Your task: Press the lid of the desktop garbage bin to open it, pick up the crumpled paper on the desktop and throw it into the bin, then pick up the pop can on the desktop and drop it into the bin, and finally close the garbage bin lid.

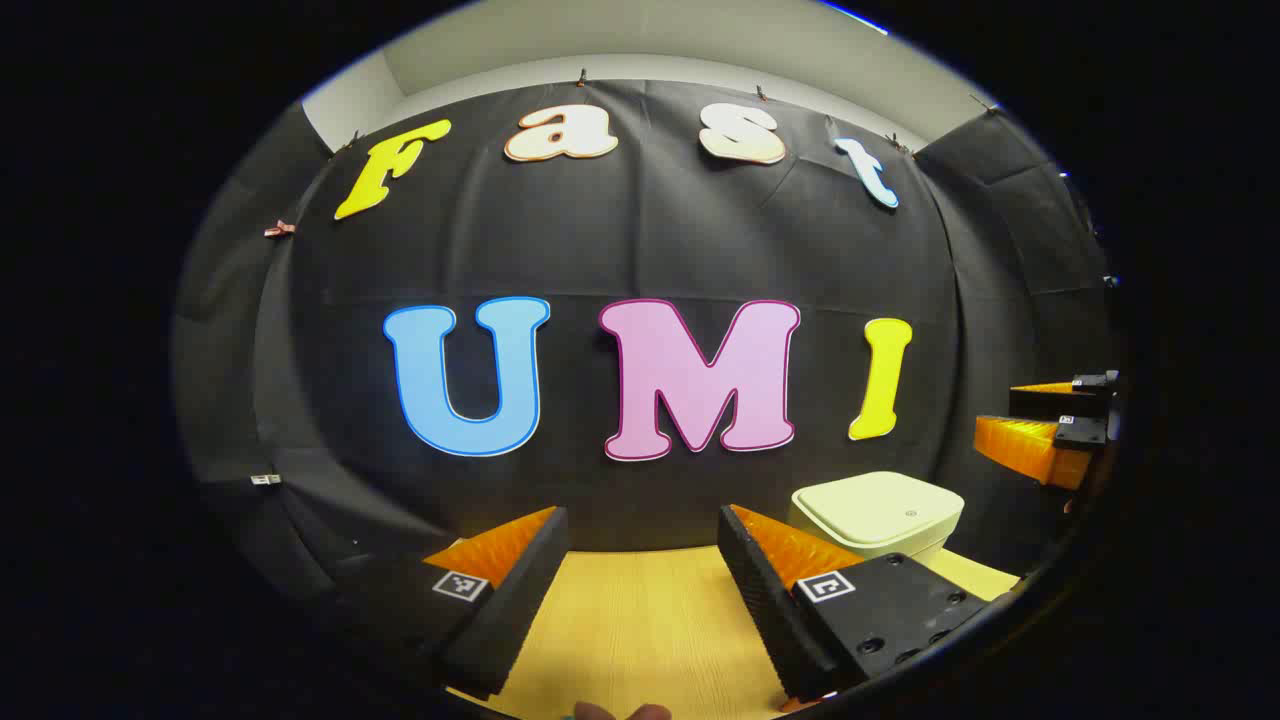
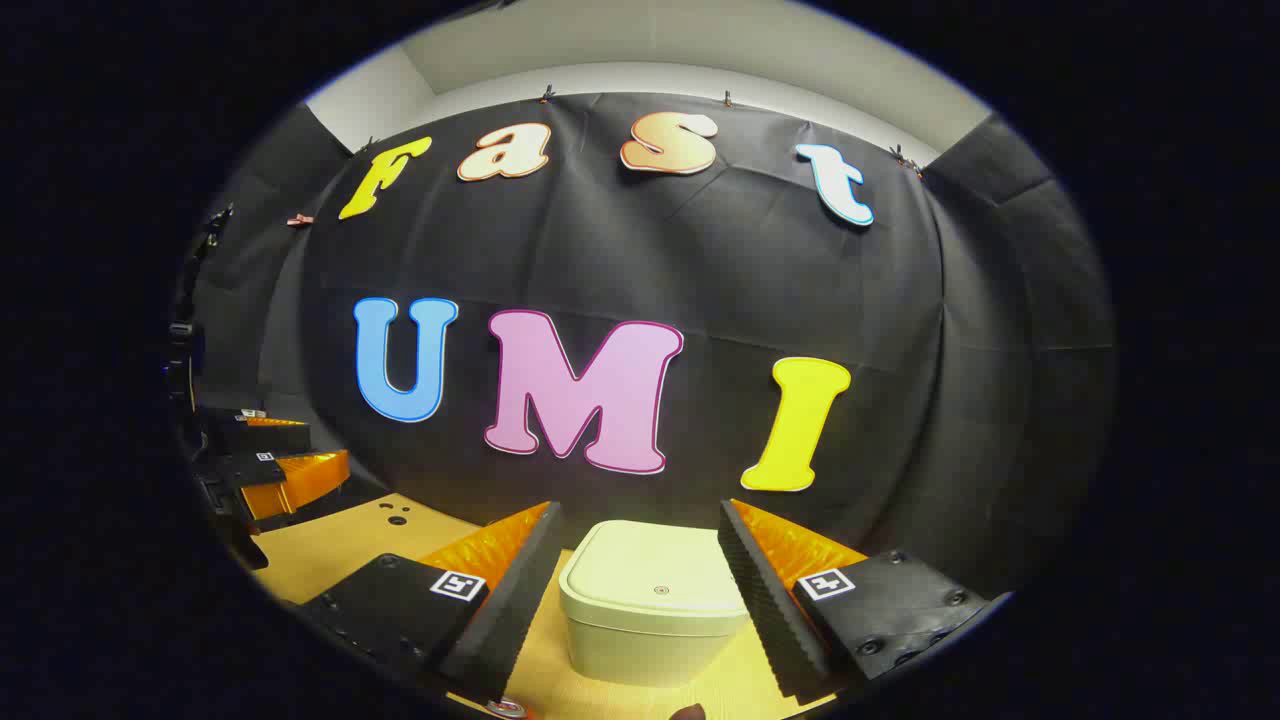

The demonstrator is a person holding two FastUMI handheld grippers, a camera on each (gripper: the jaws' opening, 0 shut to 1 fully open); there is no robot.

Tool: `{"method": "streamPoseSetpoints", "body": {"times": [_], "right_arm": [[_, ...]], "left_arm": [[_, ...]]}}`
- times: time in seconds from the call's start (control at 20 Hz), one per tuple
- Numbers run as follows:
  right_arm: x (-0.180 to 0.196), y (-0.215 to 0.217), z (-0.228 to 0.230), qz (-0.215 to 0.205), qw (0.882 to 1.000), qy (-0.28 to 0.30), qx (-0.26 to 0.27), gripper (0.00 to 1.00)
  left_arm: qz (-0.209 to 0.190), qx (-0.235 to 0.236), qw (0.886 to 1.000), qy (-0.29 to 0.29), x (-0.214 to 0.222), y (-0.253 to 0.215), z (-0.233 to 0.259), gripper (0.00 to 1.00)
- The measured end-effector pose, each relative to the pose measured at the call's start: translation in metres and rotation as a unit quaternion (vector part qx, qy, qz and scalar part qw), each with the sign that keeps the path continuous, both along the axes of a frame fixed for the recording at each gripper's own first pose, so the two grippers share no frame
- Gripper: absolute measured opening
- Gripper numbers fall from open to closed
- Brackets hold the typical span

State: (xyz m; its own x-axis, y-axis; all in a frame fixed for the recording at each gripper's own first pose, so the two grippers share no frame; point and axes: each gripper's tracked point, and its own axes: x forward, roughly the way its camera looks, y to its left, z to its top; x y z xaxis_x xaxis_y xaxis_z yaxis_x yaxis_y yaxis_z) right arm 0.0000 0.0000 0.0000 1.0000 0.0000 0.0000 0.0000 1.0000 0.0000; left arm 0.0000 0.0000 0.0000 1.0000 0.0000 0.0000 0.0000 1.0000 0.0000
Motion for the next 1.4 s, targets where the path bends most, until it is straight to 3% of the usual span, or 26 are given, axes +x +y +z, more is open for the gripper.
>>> {"method": "streamPoseSetpoints", "body": {"times": [0.8, 0.9, 1.0, 1.2, 1.25, 1.4], "right_arm": [[0.006, 0.003, 0.003, 0.022, 1.000, 0.002, 0.019, 0.96], [0.005, 0.003, 0.005, 0.021, 1.000, 0.002, 0.023, 0.90], [0.007, 0.004, 0.000, 0.022, 1.000, 0.007, 0.013, 0.81], [0.010, 0.004, -0.006, 0.029, 0.999, 0.021, -0.004, 0.14], [0.009, 0.005, -0.004, 0.037, 0.999, 0.020, 0.003, 0.05], [0.020, -0.002, -0.008, 0.037, 0.998, 0.046, 0.020, 0.05]], "left_arm": [[-0.001, 0.011, 1.000, -0.001, 0.002, -0.005, 0.000, 0.96], [-0.001, 0.012, 1.000, -0.003, 0.001, -0.005, 0.001, 0.96], [0.000, 0.011, 1.000, -0.003, 0.000, -0.005, 0.001, 0.96], [0.002, 0.008, 1.000, -0.003, 0.000, -0.004, 0.000, 0.96], [0.003, 0.008, 1.000, -0.003, 0.000, -0.004, 0.001, 0.96], [0.004, 0.006, 1.000, -0.004, -0.001, -0.004, 0.000, 0.96]]}}
